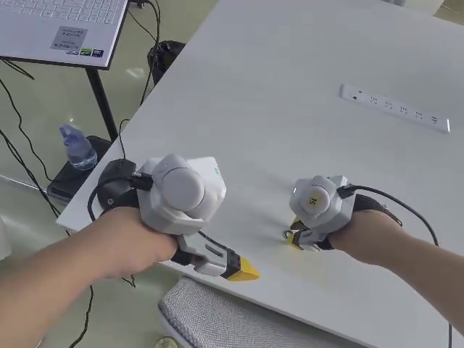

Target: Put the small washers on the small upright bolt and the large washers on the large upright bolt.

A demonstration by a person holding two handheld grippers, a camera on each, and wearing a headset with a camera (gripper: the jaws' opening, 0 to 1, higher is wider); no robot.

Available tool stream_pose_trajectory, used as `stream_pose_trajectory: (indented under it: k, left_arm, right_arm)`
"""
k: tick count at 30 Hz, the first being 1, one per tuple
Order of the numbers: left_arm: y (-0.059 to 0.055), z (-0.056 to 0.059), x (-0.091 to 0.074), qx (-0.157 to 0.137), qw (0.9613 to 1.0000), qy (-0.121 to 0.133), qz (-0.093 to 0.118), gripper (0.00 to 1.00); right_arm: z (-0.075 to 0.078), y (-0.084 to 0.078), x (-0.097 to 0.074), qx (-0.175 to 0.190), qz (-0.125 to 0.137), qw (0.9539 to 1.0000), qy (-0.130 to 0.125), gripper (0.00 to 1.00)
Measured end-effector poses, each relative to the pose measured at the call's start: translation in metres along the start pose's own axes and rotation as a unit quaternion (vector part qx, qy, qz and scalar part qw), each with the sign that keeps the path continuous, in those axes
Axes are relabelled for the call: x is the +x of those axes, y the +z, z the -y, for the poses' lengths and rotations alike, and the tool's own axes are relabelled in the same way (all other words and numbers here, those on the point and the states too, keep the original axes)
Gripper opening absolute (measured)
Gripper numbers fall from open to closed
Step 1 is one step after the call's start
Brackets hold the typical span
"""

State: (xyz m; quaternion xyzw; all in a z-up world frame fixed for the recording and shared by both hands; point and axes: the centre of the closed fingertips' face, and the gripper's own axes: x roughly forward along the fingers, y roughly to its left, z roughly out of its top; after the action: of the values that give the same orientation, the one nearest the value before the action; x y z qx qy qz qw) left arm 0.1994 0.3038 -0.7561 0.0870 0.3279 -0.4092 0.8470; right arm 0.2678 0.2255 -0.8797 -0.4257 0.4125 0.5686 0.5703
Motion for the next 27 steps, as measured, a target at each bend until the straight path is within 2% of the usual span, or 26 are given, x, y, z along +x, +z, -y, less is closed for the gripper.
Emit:
stream_pose_trajectory:
  k: [7, 15, 22, 27]
  left_arm:
    - [-0.0024, -0.0007, -0.0027, 0.001, 1.0, 0.001, -0.003, 0.91]
    - [-0.003, -0.0017, -0.0034, -0.001, 1.0, 0.001, -0.001, 0.89]
    - [-0.0025, -0.0009, -0.0029, 0.0, 1.0, 0.0, -0.001, 0.88]
    - [-0.0018, -0.0012, -0.0025, 0.001, 1.0, 0.0, -0.002, 0.87]
  right_arm:
    - [-0.0016, 0.0012, 0.001, -0.023, -0.02, 0.9995, 0.004, 0.15]
    - [-0.0036, 0.0011, 0.0013, -0.043, -0.03, 0.9986, 0.002, 0.15]
    - [-0.0028, 0.0014, 0.0011, -0.039, -0.042, 0.9983, 0.005, 0.13]
    - [-0.0019, 0.0012, 0.0009, -0.034, -0.037, 0.9987, 0.006, 0.12]
